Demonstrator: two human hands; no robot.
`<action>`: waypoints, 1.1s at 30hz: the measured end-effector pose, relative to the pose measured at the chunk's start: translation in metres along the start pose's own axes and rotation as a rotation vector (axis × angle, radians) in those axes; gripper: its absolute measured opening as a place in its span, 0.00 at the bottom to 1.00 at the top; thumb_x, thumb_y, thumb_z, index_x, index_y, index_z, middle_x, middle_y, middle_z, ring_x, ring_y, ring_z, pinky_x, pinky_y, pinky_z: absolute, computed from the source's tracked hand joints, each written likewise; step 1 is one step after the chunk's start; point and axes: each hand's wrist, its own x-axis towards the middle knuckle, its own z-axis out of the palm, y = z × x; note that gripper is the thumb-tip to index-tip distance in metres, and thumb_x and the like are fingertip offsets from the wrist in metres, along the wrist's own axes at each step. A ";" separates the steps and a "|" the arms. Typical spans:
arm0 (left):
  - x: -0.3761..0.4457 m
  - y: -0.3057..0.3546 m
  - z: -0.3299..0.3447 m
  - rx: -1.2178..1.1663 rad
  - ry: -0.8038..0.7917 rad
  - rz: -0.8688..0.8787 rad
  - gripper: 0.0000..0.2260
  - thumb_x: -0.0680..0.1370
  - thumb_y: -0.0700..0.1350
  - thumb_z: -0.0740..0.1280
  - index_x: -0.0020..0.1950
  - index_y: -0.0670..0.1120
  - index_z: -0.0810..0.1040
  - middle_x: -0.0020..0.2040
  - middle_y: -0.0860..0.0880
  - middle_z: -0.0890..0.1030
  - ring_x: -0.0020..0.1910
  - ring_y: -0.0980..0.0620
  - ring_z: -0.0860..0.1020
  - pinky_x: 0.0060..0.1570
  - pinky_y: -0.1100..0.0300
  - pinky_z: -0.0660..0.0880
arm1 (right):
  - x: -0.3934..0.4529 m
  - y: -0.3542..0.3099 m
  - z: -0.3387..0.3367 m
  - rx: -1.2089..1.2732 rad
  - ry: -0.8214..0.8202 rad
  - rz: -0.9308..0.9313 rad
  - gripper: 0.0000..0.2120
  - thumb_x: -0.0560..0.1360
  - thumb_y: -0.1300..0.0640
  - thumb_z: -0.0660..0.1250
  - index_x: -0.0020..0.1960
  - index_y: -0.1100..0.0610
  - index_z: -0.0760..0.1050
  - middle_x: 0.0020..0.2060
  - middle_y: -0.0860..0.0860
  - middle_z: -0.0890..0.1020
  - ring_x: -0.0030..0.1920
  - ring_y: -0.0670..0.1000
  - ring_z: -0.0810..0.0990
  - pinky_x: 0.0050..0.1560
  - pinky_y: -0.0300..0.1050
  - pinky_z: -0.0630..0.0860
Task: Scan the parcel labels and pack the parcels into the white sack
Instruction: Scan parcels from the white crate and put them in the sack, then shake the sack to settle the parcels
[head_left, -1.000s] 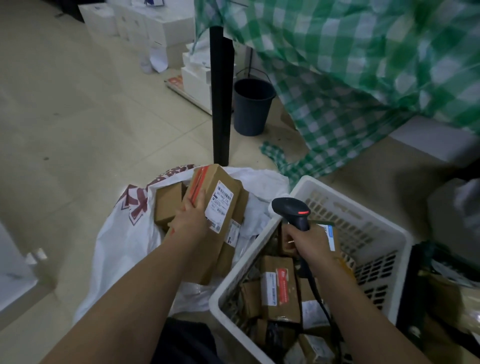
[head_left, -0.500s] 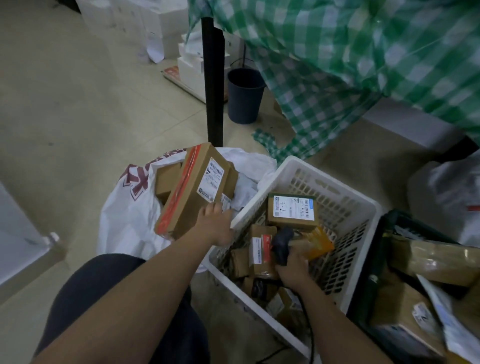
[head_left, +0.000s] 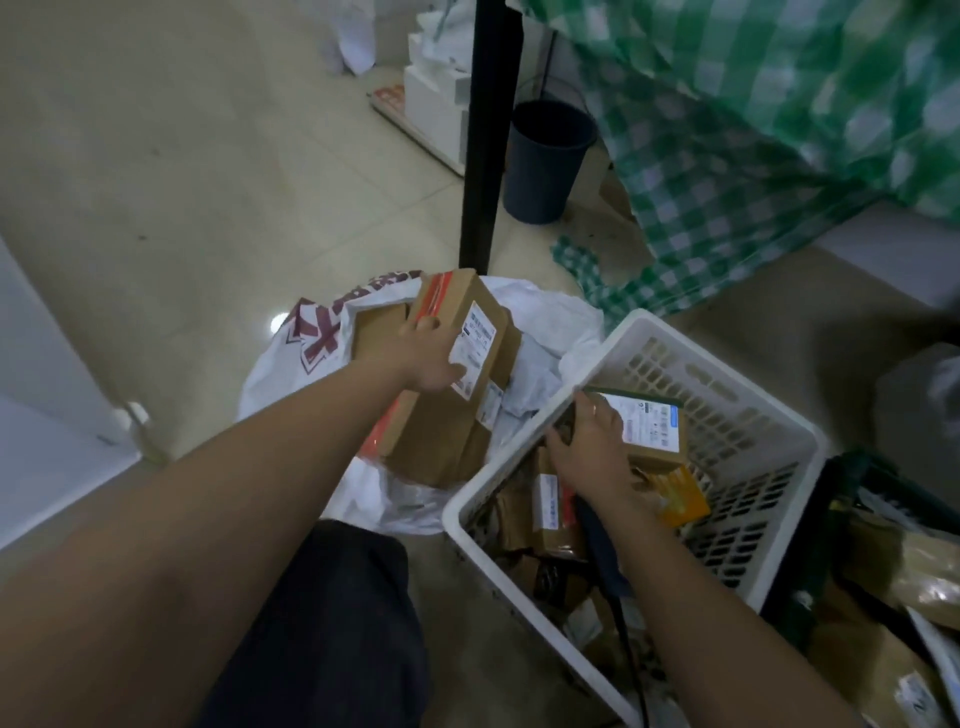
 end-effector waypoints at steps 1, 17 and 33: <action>0.006 -0.009 -0.005 -0.025 0.016 -0.018 0.31 0.80 0.55 0.59 0.79 0.48 0.50 0.77 0.39 0.54 0.76 0.37 0.52 0.74 0.42 0.52 | 0.014 -0.017 0.001 -0.004 -0.004 -0.069 0.32 0.79 0.46 0.60 0.78 0.53 0.53 0.76 0.57 0.57 0.75 0.60 0.55 0.72 0.57 0.61; 0.102 -0.177 0.064 -0.547 0.420 -0.498 0.13 0.82 0.45 0.58 0.54 0.36 0.76 0.48 0.39 0.79 0.52 0.39 0.79 0.49 0.53 0.73 | 0.135 -0.138 0.083 0.051 -0.288 -0.165 0.55 0.68 0.30 0.67 0.74 0.39 0.27 0.76 0.50 0.31 0.78 0.58 0.42 0.74 0.62 0.55; 0.007 -0.129 -0.045 -0.581 0.797 -0.316 0.14 0.82 0.42 0.56 0.62 0.42 0.77 0.55 0.44 0.81 0.52 0.47 0.78 0.49 0.56 0.72 | 0.064 -0.164 0.057 0.615 -0.297 -0.199 0.42 0.68 0.37 0.73 0.73 0.45 0.55 0.66 0.40 0.68 0.67 0.44 0.69 0.65 0.45 0.71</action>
